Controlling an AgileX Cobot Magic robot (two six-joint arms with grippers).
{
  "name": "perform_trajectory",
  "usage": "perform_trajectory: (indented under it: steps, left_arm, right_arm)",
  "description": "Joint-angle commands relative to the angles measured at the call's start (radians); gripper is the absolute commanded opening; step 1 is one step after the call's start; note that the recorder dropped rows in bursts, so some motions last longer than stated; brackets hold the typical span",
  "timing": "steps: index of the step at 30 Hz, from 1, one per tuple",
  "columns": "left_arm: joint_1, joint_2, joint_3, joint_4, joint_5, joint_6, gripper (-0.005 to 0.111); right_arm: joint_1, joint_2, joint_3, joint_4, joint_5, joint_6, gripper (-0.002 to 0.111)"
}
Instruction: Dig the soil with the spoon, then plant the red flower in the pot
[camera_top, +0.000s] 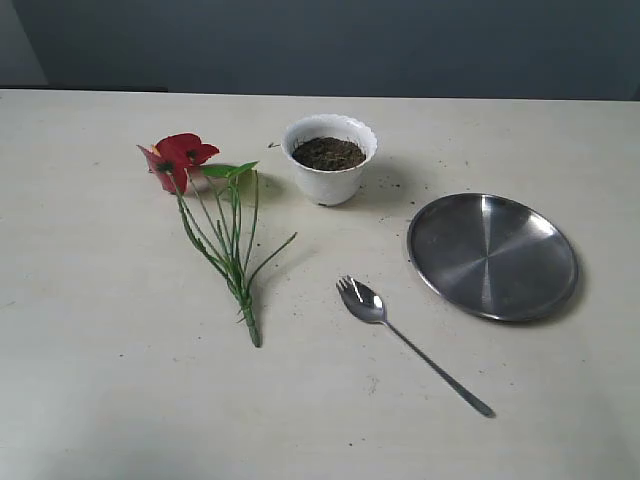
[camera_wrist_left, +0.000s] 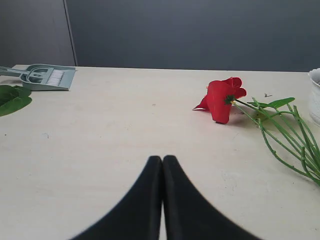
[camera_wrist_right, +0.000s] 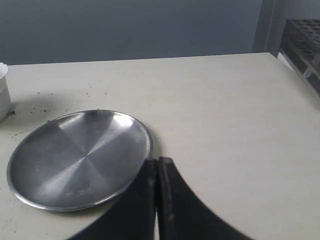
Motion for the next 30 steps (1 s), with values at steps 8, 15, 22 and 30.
perform_trajectory:
  steps: [8, 15, 22, 30]
  left_arm:
    - [-0.002, -0.005, 0.005, -0.001, -0.006, -0.001, 0.0]
    - [-0.002, -0.005, 0.005, -0.001, -0.006, -0.001, 0.0]
    - [-0.002, -0.005, 0.005, -0.001, -0.006, -0.001, 0.0]
    - [-0.002, -0.005, 0.005, -0.001, -0.006, -0.001, 0.0]
  right_arm:
    - [-0.006, -0.006, 0.008, -0.025, -0.009, 0.0, -0.001]
    - [-0.006, -0.006, 0.008, 0.008, -0.051, 0.0, -0.001]
    - [-0.006, -0.006, 0.008, 0.008, -0.362, 0.0, -0.001]
    - [-0.006, -0.006, 0.008, 0.007, -0.407, 0.0, -0.001]
